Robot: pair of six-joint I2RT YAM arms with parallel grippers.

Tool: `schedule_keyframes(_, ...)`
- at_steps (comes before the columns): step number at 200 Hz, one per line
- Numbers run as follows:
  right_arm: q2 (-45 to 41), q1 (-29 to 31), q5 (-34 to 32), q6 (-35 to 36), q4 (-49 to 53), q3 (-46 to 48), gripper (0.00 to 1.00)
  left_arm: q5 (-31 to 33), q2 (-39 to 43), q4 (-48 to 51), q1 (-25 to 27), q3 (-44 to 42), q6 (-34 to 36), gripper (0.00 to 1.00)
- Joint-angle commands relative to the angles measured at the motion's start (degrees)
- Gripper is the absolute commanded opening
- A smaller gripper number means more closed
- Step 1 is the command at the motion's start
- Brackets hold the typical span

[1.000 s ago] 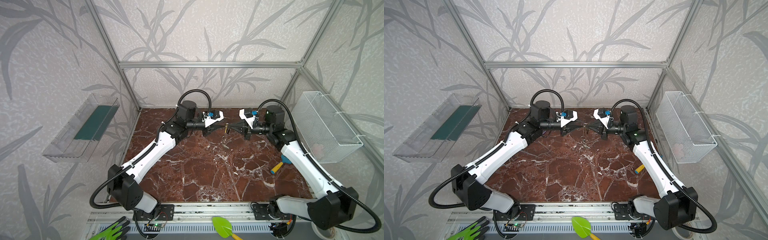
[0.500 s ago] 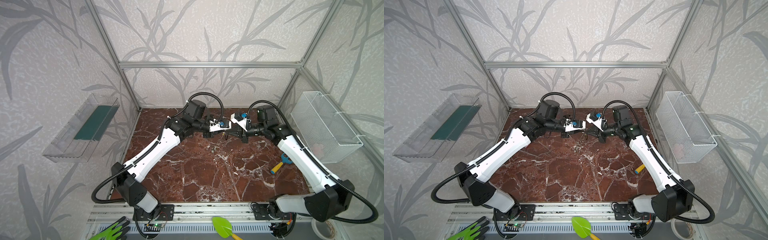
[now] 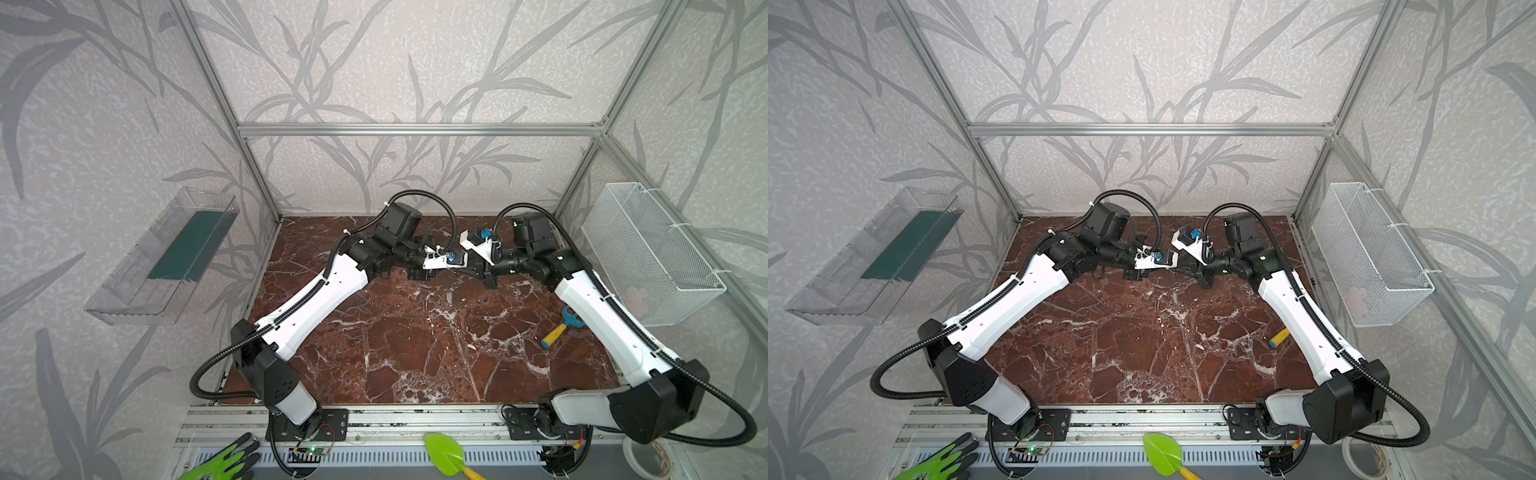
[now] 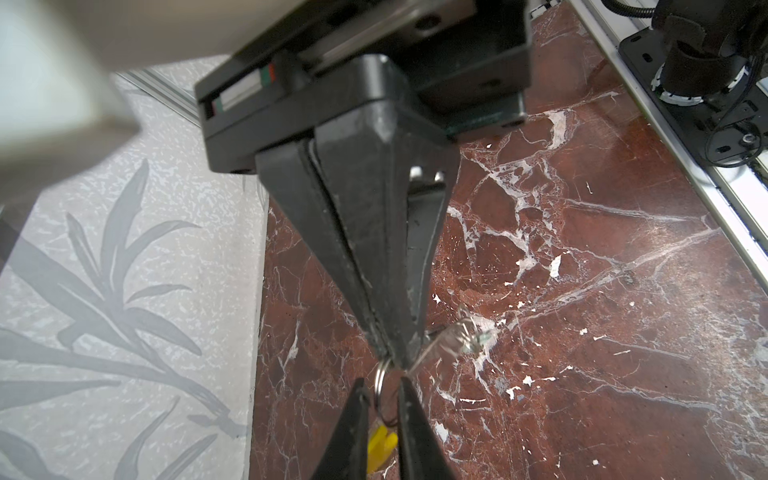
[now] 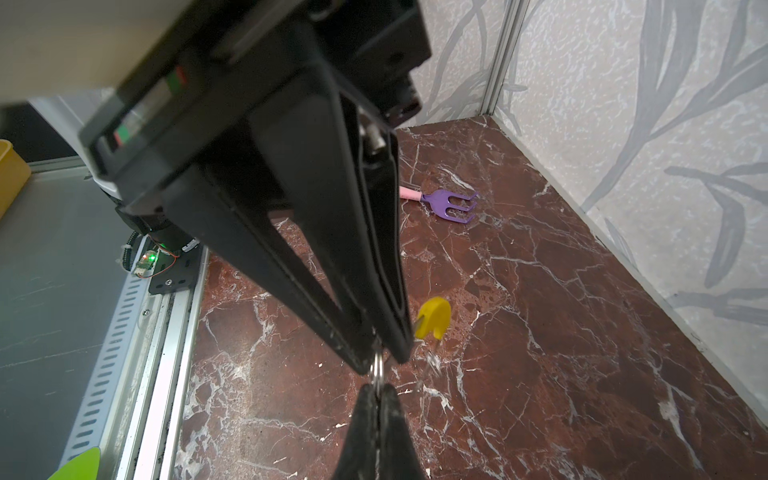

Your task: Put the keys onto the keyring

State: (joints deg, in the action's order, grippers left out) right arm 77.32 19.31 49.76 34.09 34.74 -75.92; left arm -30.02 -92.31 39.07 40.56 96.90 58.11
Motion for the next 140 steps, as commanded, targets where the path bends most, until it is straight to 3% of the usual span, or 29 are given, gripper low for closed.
schedule_keyframes(1,-0.9,0.4,0.6,0.0,-0.3,-1.6,0.0,-0.2,-1.0,2.1,0.5,2.1,1.4,0.14)
schedule_keyframes(30,-1.2,0.4,1.1,-1.0,-1.6,-1.3,0.0,-0.2,-1.6,1.5,0.8,2.2,0.9,0.13)
schedule_keyframes(64,-1.9,0.4,1.1,-2.3,-3.5,-0.5,0.0,-1.1,-2.0,0.0,1.0,2.0,-0.7,0.03)
schedule_keyframes(92,-5.2,0.1,-0.9,-6.9,-13.5,4.8,0.0,-2.9,-0.7,-7.1,0.6,-1.2,-5.8,0.0)
schedule_keyframes(116,-9.2,-0.7,-4.9,-9.1,-21.1,10.3,0.22,-7.4,1.9,-17.9,-1.0,-6.0,-13.1,0.0)
schedule_keyframes(140,-13.5,-1.7,-12.6,-9.6,-27.0,15.6,0.32,-10.8,3.9,-26.9,-2.8,-9.6,-20.0,0.0)
